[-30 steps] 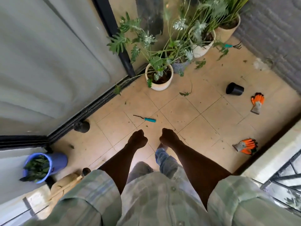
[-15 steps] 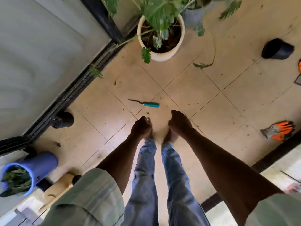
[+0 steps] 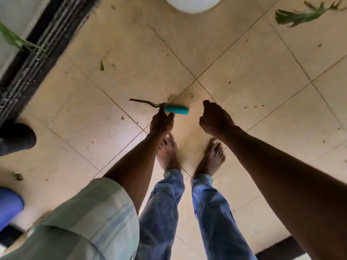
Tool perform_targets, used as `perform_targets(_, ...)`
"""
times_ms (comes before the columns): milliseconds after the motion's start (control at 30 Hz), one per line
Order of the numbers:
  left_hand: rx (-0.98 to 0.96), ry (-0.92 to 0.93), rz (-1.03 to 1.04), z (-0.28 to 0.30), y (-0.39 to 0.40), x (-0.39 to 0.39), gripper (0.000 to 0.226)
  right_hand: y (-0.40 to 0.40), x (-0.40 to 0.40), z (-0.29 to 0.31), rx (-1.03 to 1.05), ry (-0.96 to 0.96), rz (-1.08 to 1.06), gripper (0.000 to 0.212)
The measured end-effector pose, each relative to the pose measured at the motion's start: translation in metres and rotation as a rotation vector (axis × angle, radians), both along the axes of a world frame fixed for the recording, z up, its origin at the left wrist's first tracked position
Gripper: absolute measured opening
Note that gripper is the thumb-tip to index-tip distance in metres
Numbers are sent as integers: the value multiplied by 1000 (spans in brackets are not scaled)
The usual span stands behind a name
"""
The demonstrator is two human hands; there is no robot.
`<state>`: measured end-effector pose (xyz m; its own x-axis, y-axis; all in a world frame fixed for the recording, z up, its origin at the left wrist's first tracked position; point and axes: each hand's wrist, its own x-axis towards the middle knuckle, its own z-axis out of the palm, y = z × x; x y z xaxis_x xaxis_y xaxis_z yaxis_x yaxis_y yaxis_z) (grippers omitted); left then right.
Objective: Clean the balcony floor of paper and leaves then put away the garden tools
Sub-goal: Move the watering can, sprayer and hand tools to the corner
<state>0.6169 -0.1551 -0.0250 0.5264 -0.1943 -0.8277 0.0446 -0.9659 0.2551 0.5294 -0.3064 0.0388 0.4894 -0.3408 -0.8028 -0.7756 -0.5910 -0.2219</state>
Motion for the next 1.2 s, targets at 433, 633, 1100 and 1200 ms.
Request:
perform_targets(433, 72, -76, -45, 68, -22, -1, 31, 11, -46, 62, 47, 121, -73, 40)
perform_targets(633, -85, 192, 208, 237, -34, -20, 21, 10, -59, 213, 85, 89, -371, 42)
perform_targets(1100, -263, 525, 289, 561, -70, -62, 18, 6, -146, 527, -8, -55, -864, 15)
perform_targets(1200, -241, 494, 229, 588, -90, -82, 20, -2, -166, 544, -35, -81, -932, 19)
